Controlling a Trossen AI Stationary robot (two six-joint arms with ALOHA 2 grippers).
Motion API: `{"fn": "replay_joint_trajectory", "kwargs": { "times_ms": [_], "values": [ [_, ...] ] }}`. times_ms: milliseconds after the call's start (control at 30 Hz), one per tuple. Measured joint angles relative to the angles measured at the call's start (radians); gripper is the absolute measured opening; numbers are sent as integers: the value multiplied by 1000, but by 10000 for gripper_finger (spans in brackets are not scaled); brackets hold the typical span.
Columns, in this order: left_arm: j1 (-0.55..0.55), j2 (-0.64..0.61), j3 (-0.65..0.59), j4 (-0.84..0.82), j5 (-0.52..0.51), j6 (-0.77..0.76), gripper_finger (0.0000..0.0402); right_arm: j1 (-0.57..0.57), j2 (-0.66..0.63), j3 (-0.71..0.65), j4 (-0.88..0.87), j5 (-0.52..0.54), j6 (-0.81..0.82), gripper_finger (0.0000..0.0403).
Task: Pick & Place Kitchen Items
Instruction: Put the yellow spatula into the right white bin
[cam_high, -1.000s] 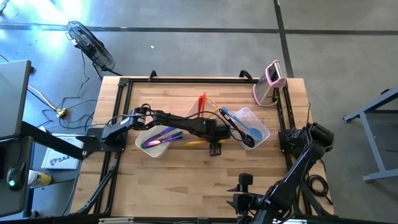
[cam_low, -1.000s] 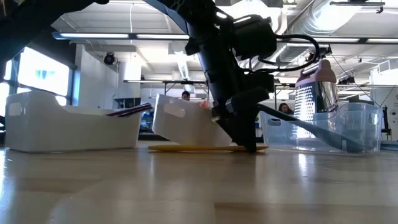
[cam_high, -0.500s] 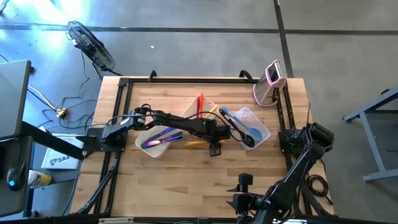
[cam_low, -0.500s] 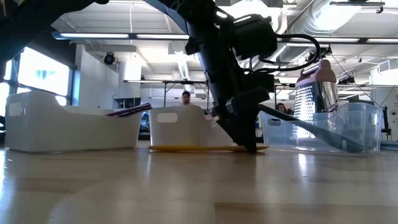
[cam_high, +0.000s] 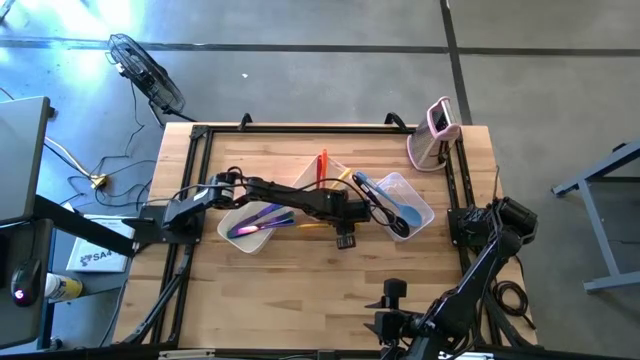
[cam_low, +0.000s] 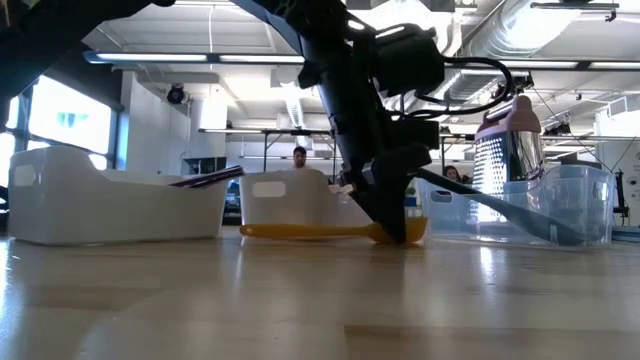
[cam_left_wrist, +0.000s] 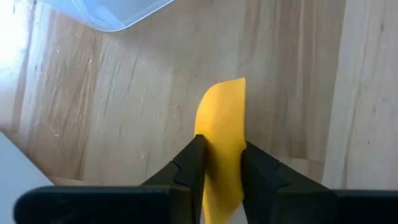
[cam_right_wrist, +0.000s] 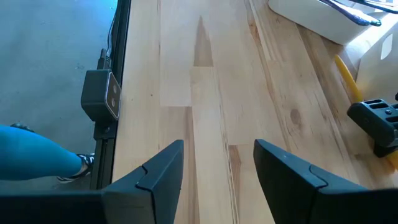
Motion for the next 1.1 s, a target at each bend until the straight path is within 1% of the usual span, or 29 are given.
{"fn": "replay_joint_trajectory", "kwargs": {
  "times_ms": [133,267,433,567,700,867,967,1100],
  "values": [
    [0,0,0,-1,0,-3,53,0,0,0,0,0,0,188],
    [1,0,0,-2,-3,-3,17,0,0,0,0,0,0,188],
    [1,0,0,-2,13,-11,17,0,0,0,0,0,0,188],
    [1,0,3,-6,17,-50,15,0,0,0,0,0,0,188],
    [-8,1,43,-51,30,-86,15,1,0,0,1,-3,0,188],
    [-32,9,147,-167,22,-104,15,10,0,0,4,-4,0,188],
    [-55,11,194,-210,9,-107,15,18,0,0,6,-3,-1,188],
    [-78,16,273,-313,57,-108,15,28,0,0,10,-2,-1,188]
  ]
}}
